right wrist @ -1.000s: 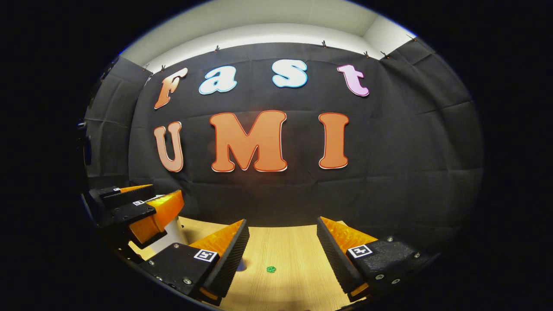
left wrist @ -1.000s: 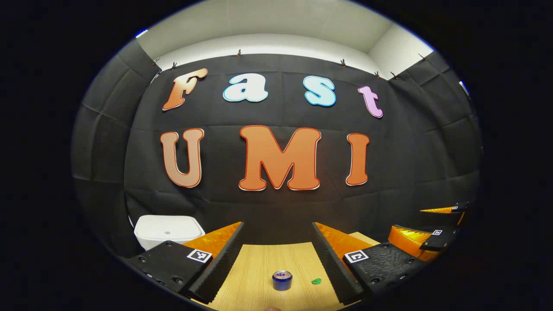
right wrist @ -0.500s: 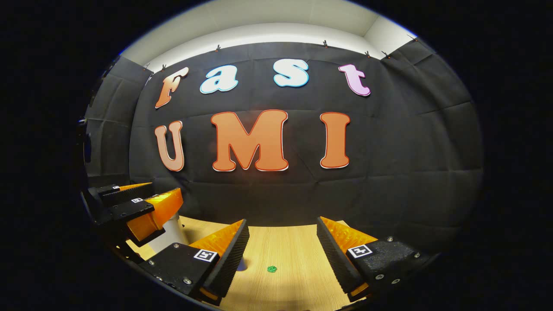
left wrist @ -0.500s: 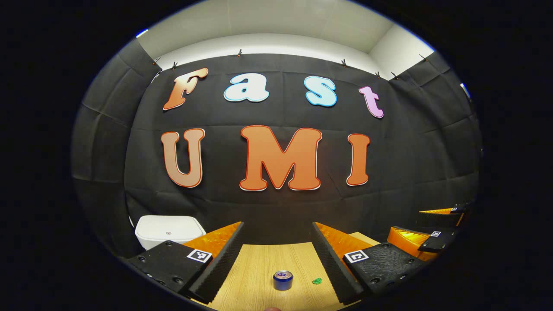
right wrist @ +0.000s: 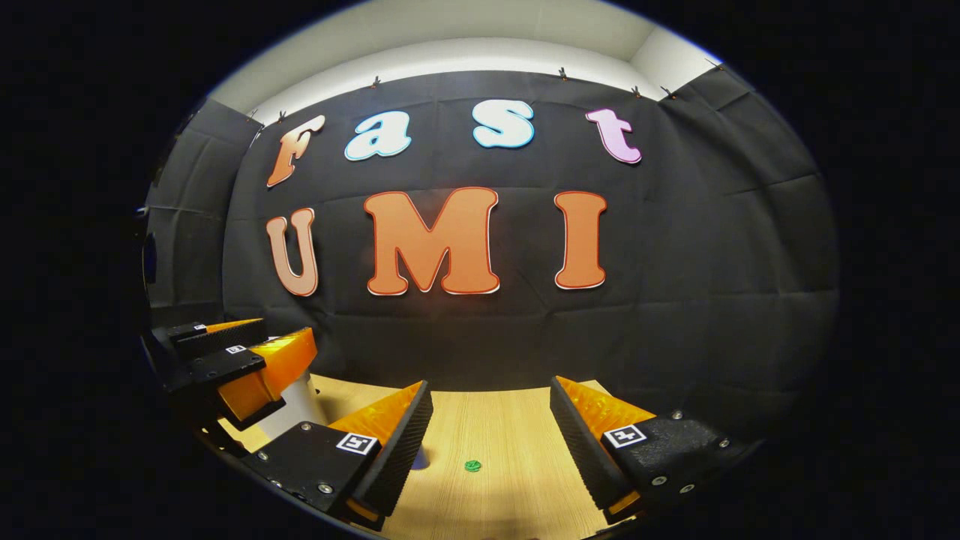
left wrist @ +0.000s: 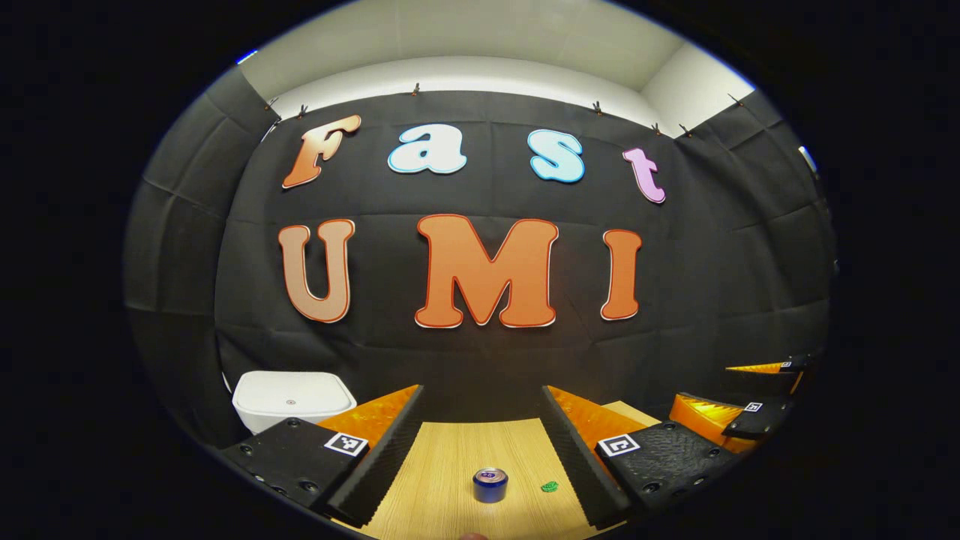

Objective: Press the lid of the desktop garbage bin to open it, pick up the crumpled paper on the desktop and throw it into the bin, then pick up the pop can on the desktop and drop it into the bin, and finally close the garbage bin lid.

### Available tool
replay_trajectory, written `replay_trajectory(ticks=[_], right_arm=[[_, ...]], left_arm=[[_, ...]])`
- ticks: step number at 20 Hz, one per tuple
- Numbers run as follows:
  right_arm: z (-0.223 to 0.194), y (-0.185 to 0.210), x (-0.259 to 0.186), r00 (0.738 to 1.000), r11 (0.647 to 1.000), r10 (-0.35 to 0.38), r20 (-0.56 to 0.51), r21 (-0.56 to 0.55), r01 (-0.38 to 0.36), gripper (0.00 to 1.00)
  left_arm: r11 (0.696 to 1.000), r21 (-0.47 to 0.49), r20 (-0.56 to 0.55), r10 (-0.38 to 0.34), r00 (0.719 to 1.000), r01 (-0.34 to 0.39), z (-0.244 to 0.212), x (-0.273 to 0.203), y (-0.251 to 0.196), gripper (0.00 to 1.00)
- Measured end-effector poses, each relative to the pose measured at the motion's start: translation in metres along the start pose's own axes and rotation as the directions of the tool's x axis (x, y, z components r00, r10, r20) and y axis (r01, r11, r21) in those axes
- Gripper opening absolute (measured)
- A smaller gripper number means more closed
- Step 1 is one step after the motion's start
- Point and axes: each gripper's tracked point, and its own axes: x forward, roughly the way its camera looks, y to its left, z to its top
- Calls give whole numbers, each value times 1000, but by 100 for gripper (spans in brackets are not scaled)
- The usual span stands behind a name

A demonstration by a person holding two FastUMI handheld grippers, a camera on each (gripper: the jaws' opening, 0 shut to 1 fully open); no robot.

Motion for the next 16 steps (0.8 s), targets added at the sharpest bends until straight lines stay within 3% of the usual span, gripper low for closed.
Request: replay_trajectory(ticks=[16], right_arm=[[-2,4,5,1000,1000,7,-11,-2,-7,94]], left_arm=[[1000,8,20,-12,1000,11,2,3,-1,97]])
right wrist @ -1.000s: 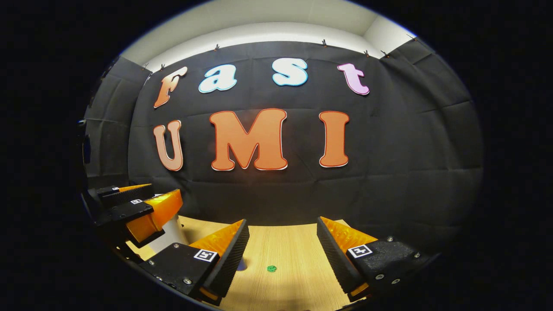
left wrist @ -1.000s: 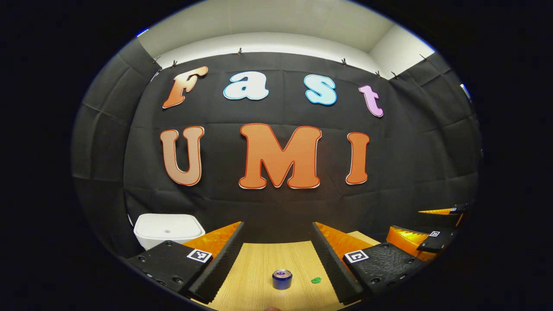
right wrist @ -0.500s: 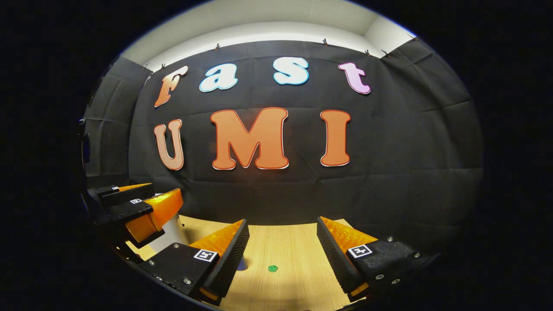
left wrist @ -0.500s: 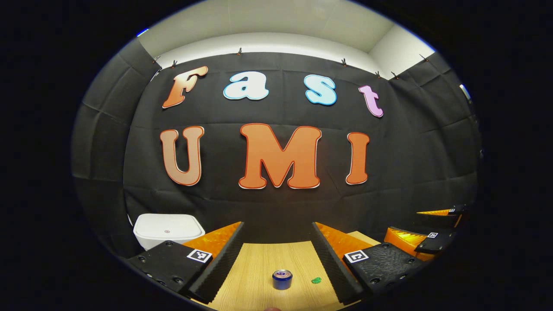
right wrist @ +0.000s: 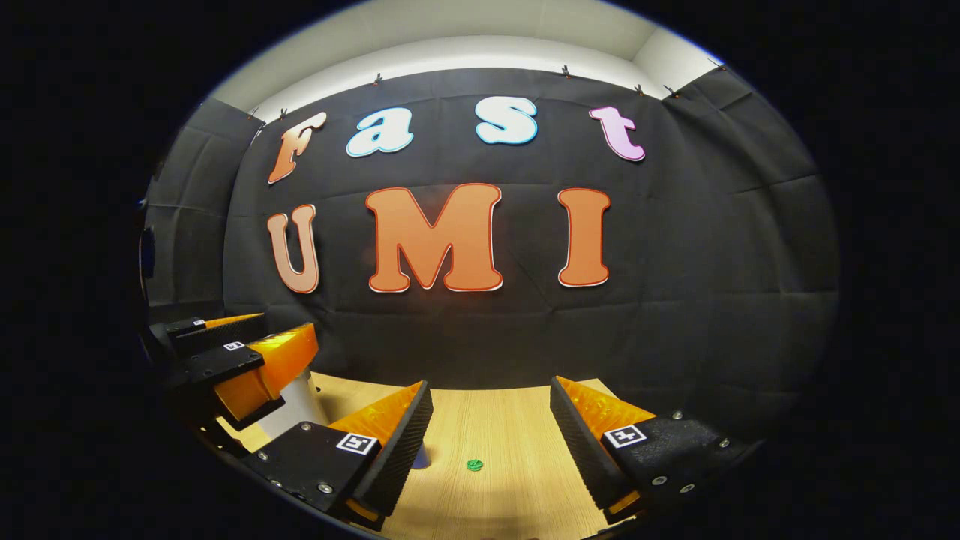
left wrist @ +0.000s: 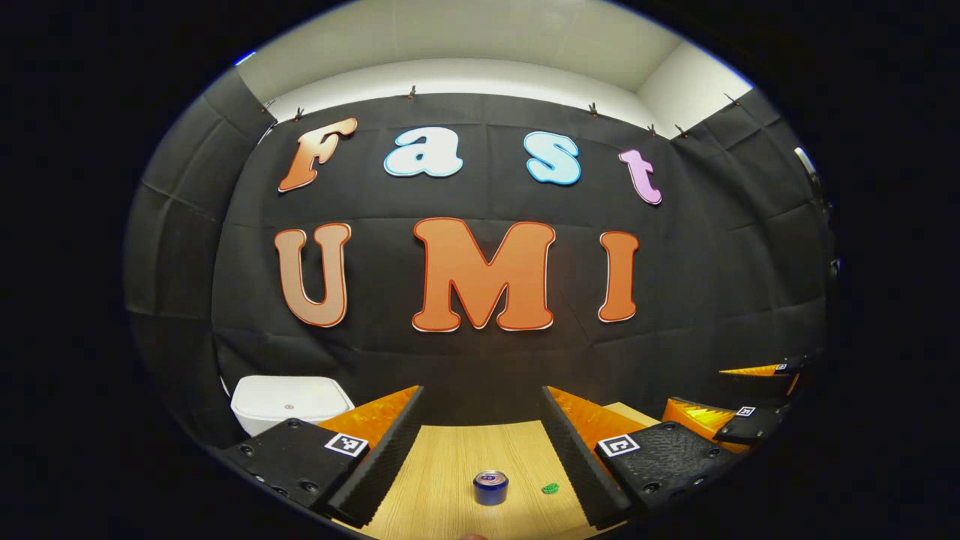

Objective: Press the lid of the desktop garbage bin to open it, pick up the crumpled paper on the desktop and throw it into the bin, then pick up the pop can on the desktop and drop it into the bin, and finally close the garbage bin lid.

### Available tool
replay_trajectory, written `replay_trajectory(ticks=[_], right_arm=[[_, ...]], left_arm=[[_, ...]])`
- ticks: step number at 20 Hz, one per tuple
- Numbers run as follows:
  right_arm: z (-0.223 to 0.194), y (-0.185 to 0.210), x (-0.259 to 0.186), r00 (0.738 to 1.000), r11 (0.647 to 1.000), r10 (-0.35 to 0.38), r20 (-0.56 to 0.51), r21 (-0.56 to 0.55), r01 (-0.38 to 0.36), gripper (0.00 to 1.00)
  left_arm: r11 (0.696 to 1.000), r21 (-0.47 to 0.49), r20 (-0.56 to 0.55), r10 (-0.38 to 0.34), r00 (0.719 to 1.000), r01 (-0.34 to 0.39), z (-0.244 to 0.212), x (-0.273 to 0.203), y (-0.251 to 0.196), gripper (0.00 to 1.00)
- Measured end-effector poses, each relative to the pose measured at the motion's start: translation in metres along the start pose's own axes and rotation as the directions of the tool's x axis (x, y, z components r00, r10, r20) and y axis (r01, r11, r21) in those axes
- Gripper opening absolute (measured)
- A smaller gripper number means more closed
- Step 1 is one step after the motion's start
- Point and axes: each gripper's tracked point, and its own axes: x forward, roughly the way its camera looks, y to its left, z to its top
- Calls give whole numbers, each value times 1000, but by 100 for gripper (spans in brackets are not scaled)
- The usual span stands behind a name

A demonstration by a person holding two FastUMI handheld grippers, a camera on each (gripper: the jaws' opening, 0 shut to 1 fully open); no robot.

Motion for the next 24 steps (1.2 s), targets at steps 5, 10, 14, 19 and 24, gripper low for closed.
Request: replay_trajectory(ticks=[5,10,14,19,24], right_arm=[[-2,3,4,1000,1000,8,-7,-1,-8,94],[-2,8,9,1000,1000,17,-11,-1,-17,94],[-4,13,14,999,1000,28,-16,1,-28,94],[-4,24,19,999,999,51,-17,-3,-51,94],[-4,30,24,998,998,64,-17,-2,-64,94]], left_arm=[[1000,-4,2,14,1000,-14,3,2,5,97],[999,-31,18,45,999,-44,11,5,12,95],[998,-32,20,61,998,-60,13,7,20,95],[996,-25,5,83,997,-83,11,7,29,88],[994,-12,8,108,994,-108,13,8,39,77]])
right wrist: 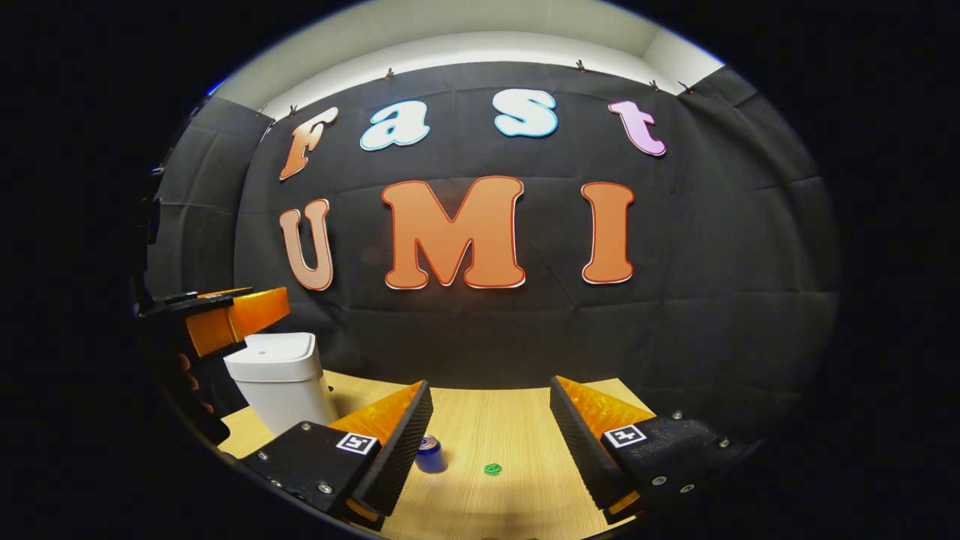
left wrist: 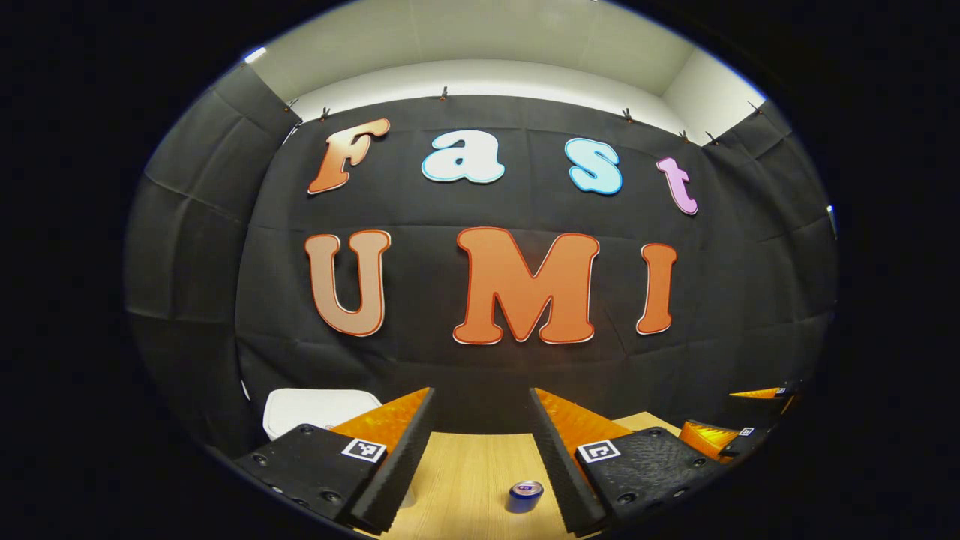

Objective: Press the lid of the desktop garbage bin to open it, pick up the crumpled paper on the desktop and throw it into the bin, then pick up the pop can on the desktop and drop it into the bin, and finally close the garbage bin lid.

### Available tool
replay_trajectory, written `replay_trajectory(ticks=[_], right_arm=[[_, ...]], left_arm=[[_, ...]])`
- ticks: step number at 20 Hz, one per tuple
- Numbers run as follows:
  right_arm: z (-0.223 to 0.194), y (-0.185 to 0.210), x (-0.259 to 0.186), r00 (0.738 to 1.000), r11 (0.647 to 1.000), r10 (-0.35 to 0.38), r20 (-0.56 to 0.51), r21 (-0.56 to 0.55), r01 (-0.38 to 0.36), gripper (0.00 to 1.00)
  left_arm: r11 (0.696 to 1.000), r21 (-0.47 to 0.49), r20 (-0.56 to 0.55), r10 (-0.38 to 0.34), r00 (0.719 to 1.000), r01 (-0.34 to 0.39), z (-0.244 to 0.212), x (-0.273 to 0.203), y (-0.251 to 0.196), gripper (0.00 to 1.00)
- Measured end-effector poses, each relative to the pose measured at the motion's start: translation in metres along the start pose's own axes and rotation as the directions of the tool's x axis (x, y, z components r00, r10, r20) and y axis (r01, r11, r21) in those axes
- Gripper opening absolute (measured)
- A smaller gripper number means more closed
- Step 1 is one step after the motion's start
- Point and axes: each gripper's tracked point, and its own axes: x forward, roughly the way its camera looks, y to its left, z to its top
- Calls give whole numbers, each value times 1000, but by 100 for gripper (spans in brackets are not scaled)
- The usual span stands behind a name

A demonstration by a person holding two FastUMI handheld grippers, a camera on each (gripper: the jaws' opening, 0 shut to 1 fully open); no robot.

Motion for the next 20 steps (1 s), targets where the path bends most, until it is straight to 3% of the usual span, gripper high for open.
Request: replay_trajectory(ticks=[5,9,11,12,16,18,20], right_arm=[[0,3,3,1000,1000,5,-1,-5,-5,94],[-1,3,4,1000,1000,8,-7,-12,-9,94],[-1,3,4,1000,1000,6,-6,-15,-6,94],[-2,3,5,1000,1000,5,-7,-14,-5,94],[-2,5,6,1000,1000,6,-11,-13,-6,94],[-5,7,6,1000,1000,9,-15,-14,-9,94],[-6,10,7,1000,1000,10,-19,-16,-10,94]], left_arm=[[1000,-1,-14,0,1000,0,-3,0,3,74],[1000,5,-28,7,1000,-7,-6,0,6,65],[1000,10,-30,18,999,-17,-6,-2,10,51],[1000,16,-31,26,999,-26,-7,1,14,51],[998,41,-40,58,998,-56,-9,4,30,14],[995,50,-41,91,995,-89,-10,6,43,3],[991,58,-51,127,991,-124,-11,8,57,0]])
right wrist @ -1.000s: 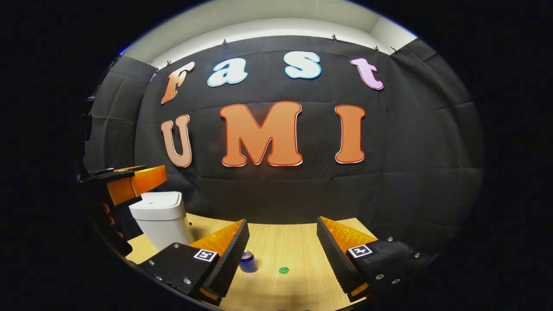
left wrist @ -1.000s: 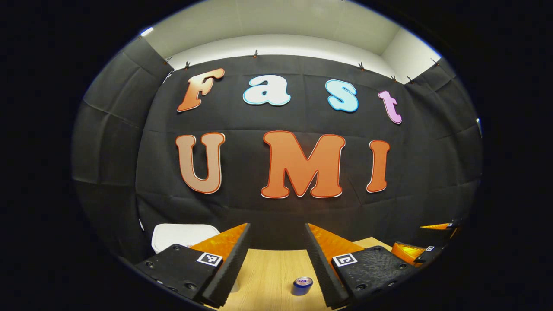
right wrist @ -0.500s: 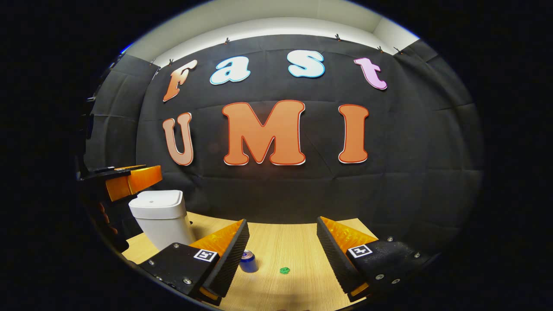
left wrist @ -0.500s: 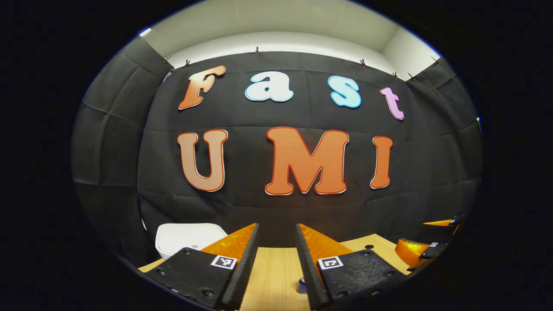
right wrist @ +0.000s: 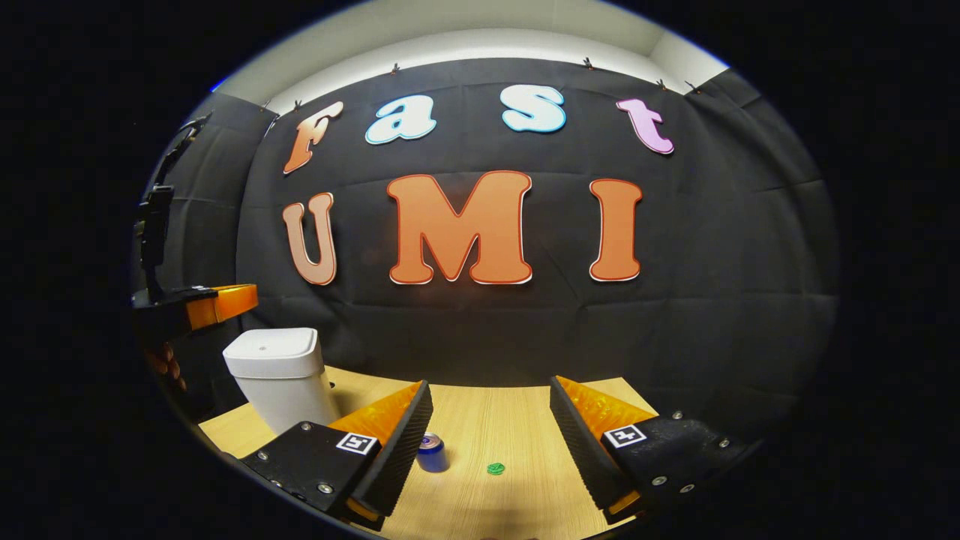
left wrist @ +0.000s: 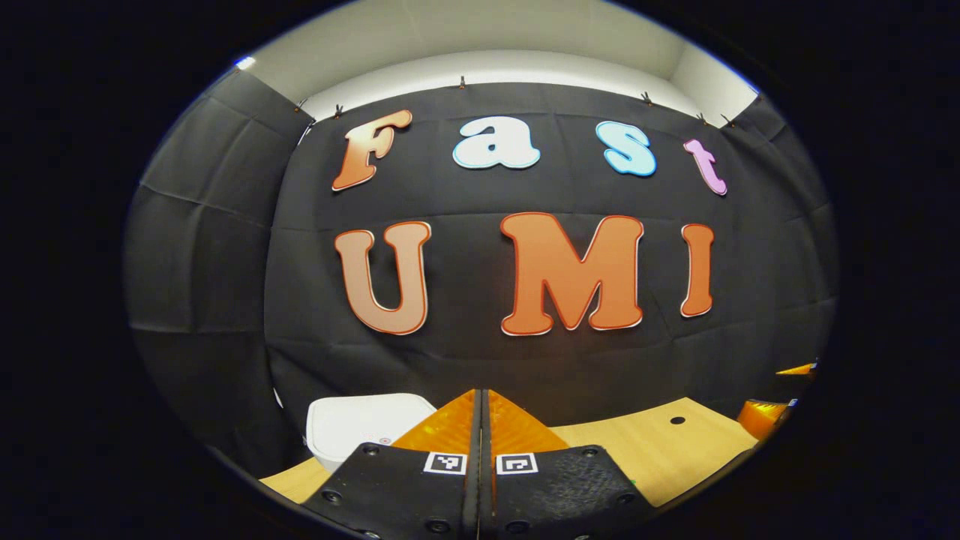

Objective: Press the lid of the desktop garbage bin to open it, pick up the crumpled paper on the desktop and throw it into the bin, then pick up the pop can on the desktop and drop it into the bin, and finally close the garbage bin lid.

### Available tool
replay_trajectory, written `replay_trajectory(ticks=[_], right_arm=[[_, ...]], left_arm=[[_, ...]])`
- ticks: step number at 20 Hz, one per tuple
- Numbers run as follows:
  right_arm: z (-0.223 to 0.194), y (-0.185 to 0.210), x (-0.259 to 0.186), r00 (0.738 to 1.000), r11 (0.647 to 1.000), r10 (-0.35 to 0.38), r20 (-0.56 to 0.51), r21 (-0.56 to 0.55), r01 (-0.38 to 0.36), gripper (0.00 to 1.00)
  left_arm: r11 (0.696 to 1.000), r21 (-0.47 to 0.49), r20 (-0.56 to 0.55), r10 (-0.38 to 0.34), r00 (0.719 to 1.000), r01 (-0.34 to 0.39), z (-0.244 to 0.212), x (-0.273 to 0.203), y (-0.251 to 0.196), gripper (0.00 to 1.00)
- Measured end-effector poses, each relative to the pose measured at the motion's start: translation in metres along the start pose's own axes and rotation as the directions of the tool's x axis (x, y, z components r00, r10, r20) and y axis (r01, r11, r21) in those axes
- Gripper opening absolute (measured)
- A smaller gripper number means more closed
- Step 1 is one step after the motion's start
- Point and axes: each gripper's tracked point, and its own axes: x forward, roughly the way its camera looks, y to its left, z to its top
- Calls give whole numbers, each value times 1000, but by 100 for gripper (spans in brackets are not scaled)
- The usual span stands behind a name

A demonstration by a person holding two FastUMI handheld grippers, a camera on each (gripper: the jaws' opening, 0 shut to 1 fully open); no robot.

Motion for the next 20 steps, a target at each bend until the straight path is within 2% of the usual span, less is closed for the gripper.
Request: replay_trajectory(ticks=[3,10,13,15,20], right_arm=[[-2,3,0,1000,1000,-2,-5,4,2,94],[-12,11,1,999,999,-31,-29,4,32,94],[-16,14,-2,997,998,-65,-43,5,66,94],[-20,18,-4,995,996,-88,-56,4,88,94],[-30,31,-13,987,991,-135,-92,-26,133,94]], left_arm=[[997,6,-59,72,996,-72,-15,8,25,0],[992,-59,-295,90,951,-112,-66,-3,39,0],[993,-68,-362,64,930,-95,-81,-9,36,0],[996,-52,-333,57,941,-79,-75,-5,42,0],[999,-26,-361,24,932,-36,-83,-5,37,0]])
